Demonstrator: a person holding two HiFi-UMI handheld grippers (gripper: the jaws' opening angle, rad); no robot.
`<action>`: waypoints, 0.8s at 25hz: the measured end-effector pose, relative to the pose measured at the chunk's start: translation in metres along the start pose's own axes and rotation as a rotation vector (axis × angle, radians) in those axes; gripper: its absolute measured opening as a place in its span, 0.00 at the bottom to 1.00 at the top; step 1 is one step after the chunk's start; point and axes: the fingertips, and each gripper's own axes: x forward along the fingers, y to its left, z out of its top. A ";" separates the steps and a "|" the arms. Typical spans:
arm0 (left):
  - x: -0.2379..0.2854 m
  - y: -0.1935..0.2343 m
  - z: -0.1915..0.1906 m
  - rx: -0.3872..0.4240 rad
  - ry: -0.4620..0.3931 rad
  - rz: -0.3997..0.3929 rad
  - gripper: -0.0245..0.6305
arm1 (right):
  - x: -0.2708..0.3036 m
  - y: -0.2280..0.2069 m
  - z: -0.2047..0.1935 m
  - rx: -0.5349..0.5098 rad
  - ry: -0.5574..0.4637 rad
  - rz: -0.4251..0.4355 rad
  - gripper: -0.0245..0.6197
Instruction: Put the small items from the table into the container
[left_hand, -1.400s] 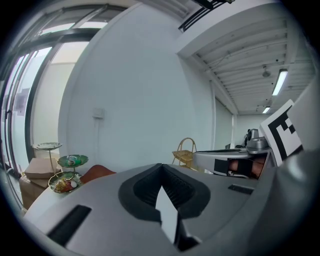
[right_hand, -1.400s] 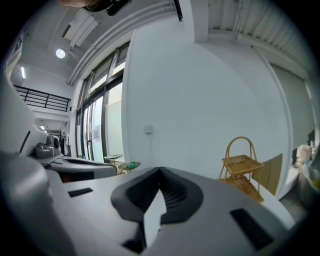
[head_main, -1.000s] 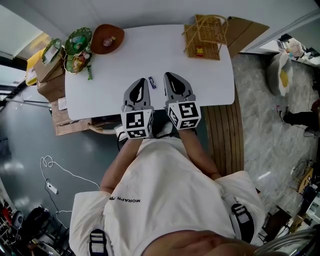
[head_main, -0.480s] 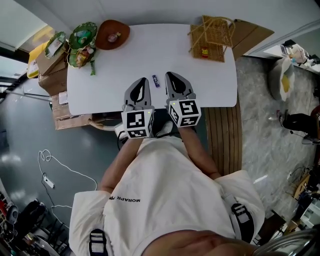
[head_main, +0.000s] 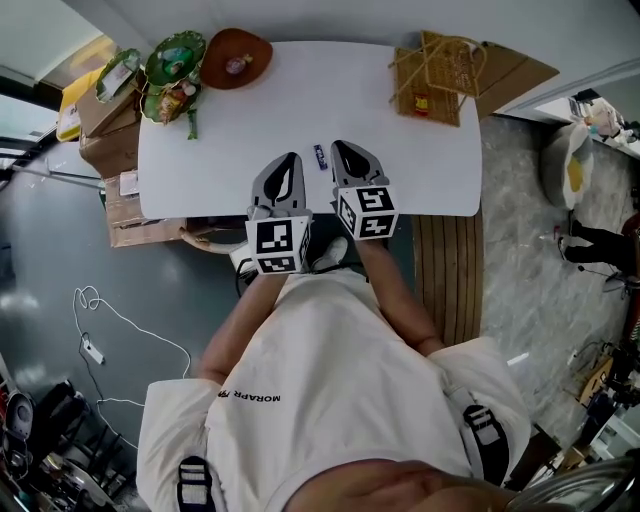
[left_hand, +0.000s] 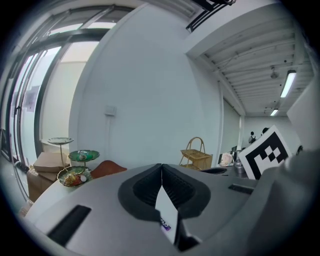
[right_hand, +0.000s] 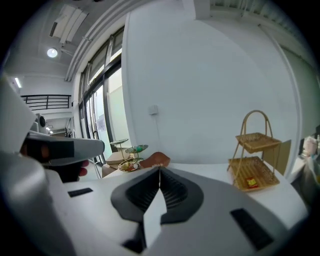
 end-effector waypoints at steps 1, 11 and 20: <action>0.000 0.002 -0.001 -0.002 0.002 0.002 0.04 | 0.003 0.001 -0.005 0.002 0.014 0.002 0.06; -0.005 0.019 -0.009 -0.011 0.026 0.024 0.04 | 0.033 0.004 -0.049 0.011 0.134 0.011 0.06; -0.007 0.028 -0.016 -0.012 0.047 0.026 0.04 | 0.056 -0.006 -0.104 0.021 0.268 -0.003 0.16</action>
